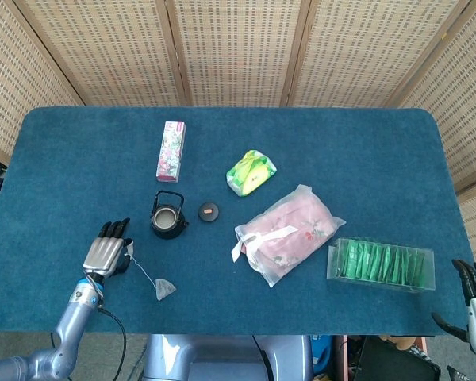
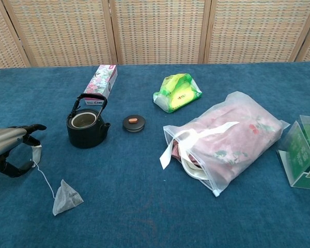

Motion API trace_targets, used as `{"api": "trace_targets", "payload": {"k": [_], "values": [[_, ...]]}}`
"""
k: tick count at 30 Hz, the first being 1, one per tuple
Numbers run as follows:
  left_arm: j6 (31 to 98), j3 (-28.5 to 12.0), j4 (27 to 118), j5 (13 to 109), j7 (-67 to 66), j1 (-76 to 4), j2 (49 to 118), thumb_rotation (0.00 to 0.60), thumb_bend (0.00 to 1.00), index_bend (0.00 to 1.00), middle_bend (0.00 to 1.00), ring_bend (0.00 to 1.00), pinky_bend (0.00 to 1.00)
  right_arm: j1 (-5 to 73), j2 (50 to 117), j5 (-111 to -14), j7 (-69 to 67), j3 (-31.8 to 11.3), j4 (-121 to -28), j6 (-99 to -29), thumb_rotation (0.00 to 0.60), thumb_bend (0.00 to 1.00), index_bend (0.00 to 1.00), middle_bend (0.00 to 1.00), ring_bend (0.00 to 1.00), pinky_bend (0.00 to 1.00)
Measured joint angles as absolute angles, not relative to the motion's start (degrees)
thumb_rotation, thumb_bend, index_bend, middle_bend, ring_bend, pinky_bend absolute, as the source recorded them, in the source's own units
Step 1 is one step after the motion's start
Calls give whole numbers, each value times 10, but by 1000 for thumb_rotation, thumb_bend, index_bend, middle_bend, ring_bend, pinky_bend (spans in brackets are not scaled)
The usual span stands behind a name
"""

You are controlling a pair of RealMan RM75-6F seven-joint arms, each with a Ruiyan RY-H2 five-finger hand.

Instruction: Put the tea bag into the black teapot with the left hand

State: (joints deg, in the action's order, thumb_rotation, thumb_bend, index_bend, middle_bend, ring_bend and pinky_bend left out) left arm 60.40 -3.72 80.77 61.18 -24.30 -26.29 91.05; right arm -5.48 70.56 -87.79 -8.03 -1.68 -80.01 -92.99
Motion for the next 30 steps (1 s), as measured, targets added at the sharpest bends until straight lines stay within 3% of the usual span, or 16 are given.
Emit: {"api": "trace_targets", "payload": {"k": [15,30], "values": [[625,-40,812,637,-214,-255,903,600,590,623,0,0,0,-53,705,-879,-78,-19,-803,-929,600,9,118,194,80,157],[678,-56,895,683,-187,-243,838,600,590,631,0,0,0,-52,708,-884,-82,-19,-800,-931,600,8,118,194,80,157]]}}
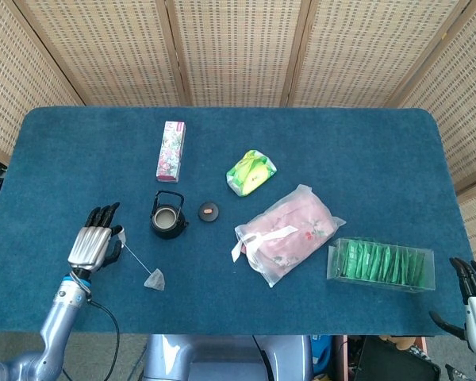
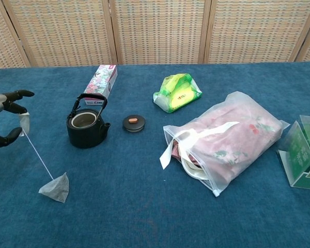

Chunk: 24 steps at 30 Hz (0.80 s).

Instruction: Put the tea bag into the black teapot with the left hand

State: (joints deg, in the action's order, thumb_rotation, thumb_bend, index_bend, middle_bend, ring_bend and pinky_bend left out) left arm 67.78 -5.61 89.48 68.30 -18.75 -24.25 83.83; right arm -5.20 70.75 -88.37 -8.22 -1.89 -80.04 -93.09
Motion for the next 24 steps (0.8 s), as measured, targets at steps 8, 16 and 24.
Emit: {"api": "trace_targets", "payload": {"k": [8,16,24], "values": [[699,-71,965,725,-165,-245,794,600,590,631,0,0,0,-53,709,-884,-88,-19,-796,-933,600,8,118,194,80,157],[711,-93,1002,744,-160,-257,774,600,590,632,0,0,0,-55,711,-885,-91,-17,-793,-935,600,8,118,193,80,157],[711,-121,1019,737,-151,-272,762,600,591,631,0,0,0,-56,711,-885,-92,-16,-793,-935,600,8,118,194,80,157]]}}
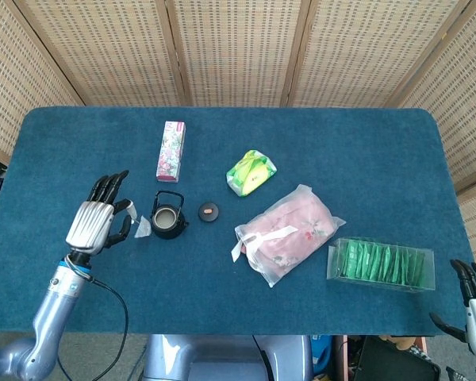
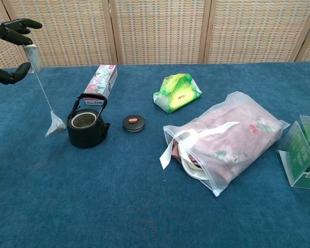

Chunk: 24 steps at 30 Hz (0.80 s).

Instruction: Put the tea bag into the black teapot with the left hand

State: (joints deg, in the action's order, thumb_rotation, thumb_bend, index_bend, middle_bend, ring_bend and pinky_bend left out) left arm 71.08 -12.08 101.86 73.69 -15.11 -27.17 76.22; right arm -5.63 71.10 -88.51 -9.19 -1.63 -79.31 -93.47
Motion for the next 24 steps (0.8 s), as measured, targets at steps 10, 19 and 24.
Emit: {"api": "trace_targets", "payload": {"k": [10,19,24], "values": [[697,-147,1010,705,-165,-297,765,600,590,631,0,0,0,-58,712,-882,-93,-17,-791,-934,600,8,118,194,80,157],[685,-156,980,677,-182,-320,787,600,590,632,0,0,0,-59,712,-879,-95,-16,-789,-932,600,8,118,194,81,157],[679,-158,963,664,-183,-329,797,600,590,631,0,0,0,-60,713,-876,-94,-17,-790,-929,600,8,118,194,80,157]]}}
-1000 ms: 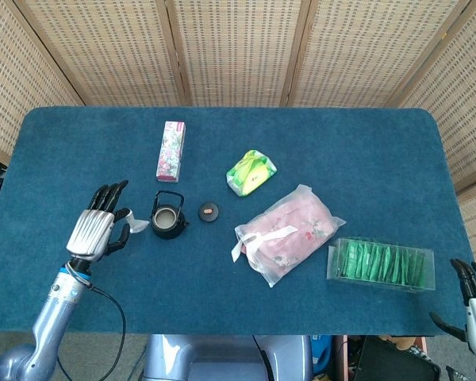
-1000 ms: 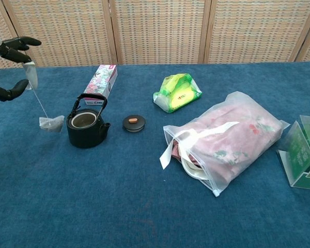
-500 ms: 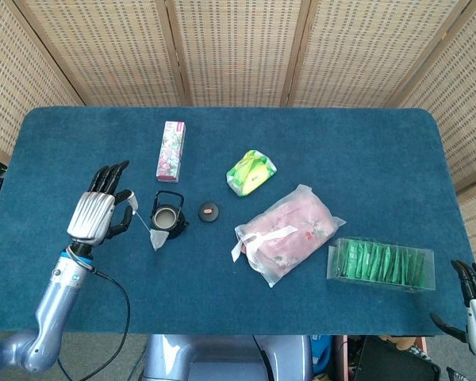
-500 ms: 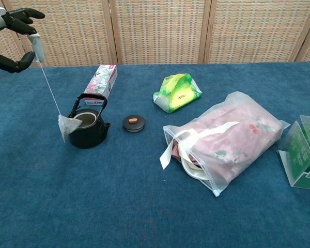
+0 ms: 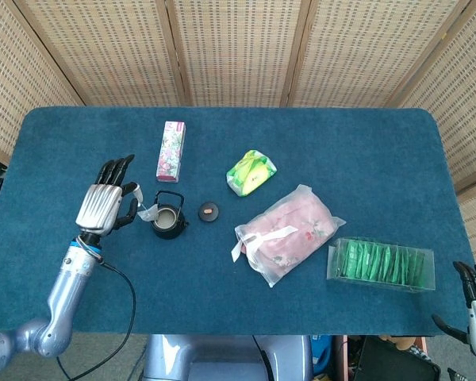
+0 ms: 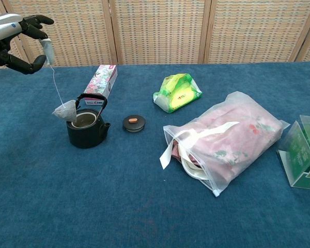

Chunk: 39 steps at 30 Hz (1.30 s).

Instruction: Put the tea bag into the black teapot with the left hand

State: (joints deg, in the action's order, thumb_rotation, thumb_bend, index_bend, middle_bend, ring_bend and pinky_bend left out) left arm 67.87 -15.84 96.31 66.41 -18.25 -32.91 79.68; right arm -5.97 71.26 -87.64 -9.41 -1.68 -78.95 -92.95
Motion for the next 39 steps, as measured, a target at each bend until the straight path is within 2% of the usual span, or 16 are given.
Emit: {"api": "trace_targets", "payload": {"k": [25,39], "values": [[663,-181,944,647,-194,-382,821,600,590,631,0,0,0,-62,715,-870,-95,-19,-789,-927,600,8,118,194,80,157],[665,-157,947,629,-206,-378,820,600,590,632,0,0,0,-65,715,-870,-101,-20,-783,-931,600,8,118,193,80,157]]}}
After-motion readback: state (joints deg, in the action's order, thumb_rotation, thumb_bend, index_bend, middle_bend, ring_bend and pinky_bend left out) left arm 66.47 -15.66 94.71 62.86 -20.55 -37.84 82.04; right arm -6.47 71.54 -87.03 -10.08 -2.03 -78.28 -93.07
